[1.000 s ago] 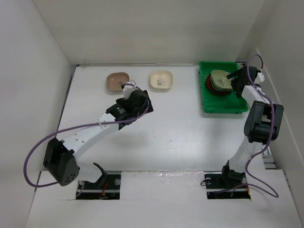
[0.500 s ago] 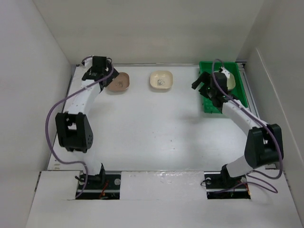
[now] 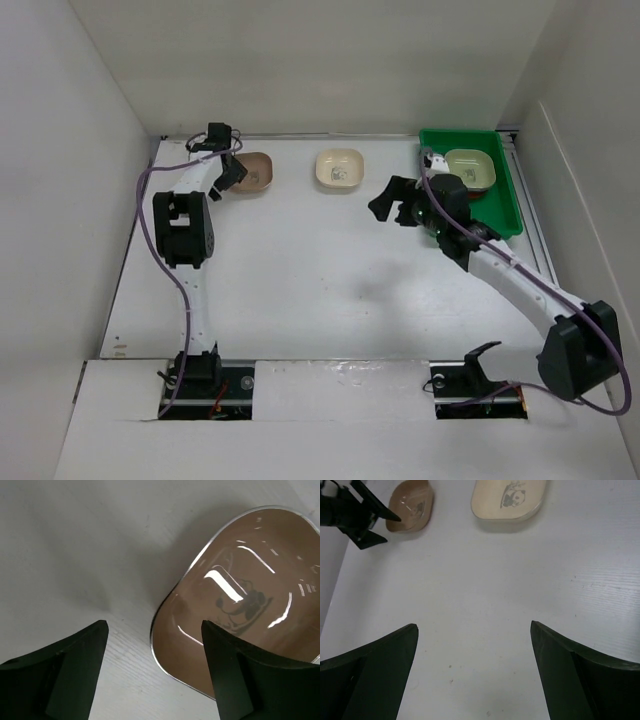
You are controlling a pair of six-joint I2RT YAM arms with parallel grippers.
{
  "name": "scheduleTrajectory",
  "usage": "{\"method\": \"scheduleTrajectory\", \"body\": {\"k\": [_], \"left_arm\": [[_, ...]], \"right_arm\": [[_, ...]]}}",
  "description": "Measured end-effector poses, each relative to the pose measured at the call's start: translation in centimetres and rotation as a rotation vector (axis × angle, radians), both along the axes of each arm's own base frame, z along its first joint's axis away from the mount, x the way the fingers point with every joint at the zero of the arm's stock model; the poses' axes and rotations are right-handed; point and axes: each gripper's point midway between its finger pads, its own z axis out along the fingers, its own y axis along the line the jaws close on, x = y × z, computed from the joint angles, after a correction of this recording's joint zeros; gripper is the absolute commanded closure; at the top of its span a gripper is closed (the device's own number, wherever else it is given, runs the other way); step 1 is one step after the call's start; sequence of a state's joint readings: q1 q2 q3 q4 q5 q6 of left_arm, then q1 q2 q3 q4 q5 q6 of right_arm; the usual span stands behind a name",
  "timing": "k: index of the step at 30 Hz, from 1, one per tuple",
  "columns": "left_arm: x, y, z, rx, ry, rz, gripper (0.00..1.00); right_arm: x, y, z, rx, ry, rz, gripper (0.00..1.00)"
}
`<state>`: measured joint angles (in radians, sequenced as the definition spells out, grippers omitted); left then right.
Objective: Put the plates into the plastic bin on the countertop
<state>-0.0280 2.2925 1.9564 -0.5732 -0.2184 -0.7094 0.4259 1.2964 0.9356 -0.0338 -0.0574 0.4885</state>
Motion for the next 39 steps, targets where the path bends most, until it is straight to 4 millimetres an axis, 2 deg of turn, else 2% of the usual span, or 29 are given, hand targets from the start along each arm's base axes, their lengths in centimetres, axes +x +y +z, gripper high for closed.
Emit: {"method": "scheduleTrajectory", "body": {"k": [1,2,5,6,8,10,13,15,18,21,23,25,27,31,35,39], "left_arm": [[-0.4,0.1,-0.7,-0.003,0.019,0.007,0.38],[-0.6,0.1,-1.3,-0.005,0.032,0.013,0.62],[-0.9,0.0,-2.4,-0.016,0.051,0.029,1.00],[-0.8,0.0,-2.4,-0.019,0.045,0.035,1.00],[0.1,-0.1,-1.0,-0.028,-0.002,0.035,1.00],[-0.2,-0.4,-0.7,-0.023,-0.014,0.036,1.00],[-2.7,-1.0,-0.6,-0.005,0.004,0.043,1.00],[-5.7,-2.2,0.6,0.024,0.011,0.021,1.00],[-11.0,-5.7,4.4,0.077,-0.018,-0.068,1.00],[-14.7,-11.3,10.6,0.081,-0.180,-0.203,1.00],[-16.8,-14.6,14.0,0.058,-0.283,-0.275,1.00],[-19.2,-16.6,15.9,0.029,-0.342,-0.332,1.00],[-20.6,-17.0,16.2,0.016,-0.361,-0.354,1.00],[-22.1,-16.0,14.3,0.012,-0.342,-0.369,1.00],[-22.7,-15.9,13.2,0.012,-0.320,-0.399,1.00],[-22.7,-16.8,13.6,-0.026,-0.350,-0.437,1.00]], "right_arm": [[-0.3,0.0,0.3,0.002,-0.006,0.007,0.01],[-0.7,-0.1,1.1,0.010,-0.028,0.014,0.01],[-1.4,-0.2,3.2,0.025,-0.081,0.031,0.01],[-1.7,-0.2,3.8,0.027,-0.100,0.037,0.01],[-2.3,0.1,4.8,0.021,-0.135,0.057,0.01],[-2.9,0.6,5.2,0.003,-0.155,0.088,0.01],[-3.5,1.5,4.9,-0.042,-0.159,0.139,0.01],[-3.8,1.8,4.5,-0.070,-0.158,0.164,0.01],[-4.1,2.2,4.3,-0.099,-0.160,0.193,0.01],[-4.0,2.5,5.0,-0.108,-0.171,0.209,0.01],[-3.9,2.8,5.5,-0.105,-0.180,0.215,0.01],[-3.8,3.1,5.5,-0.099,-0.177,0.219,0.01],[-3.9,3.5,5.2,-0.091,-0.159,0.222,0.02],[-4.0,4.7,3.8,-0.079,-0.113,0.241,0.03],[-4.3,6.4,2.6,-0.057,-0.076,0.273,0.04],[-4.2,8.2,1.0,-0.046,-0.034,0.295,0.10]]}}
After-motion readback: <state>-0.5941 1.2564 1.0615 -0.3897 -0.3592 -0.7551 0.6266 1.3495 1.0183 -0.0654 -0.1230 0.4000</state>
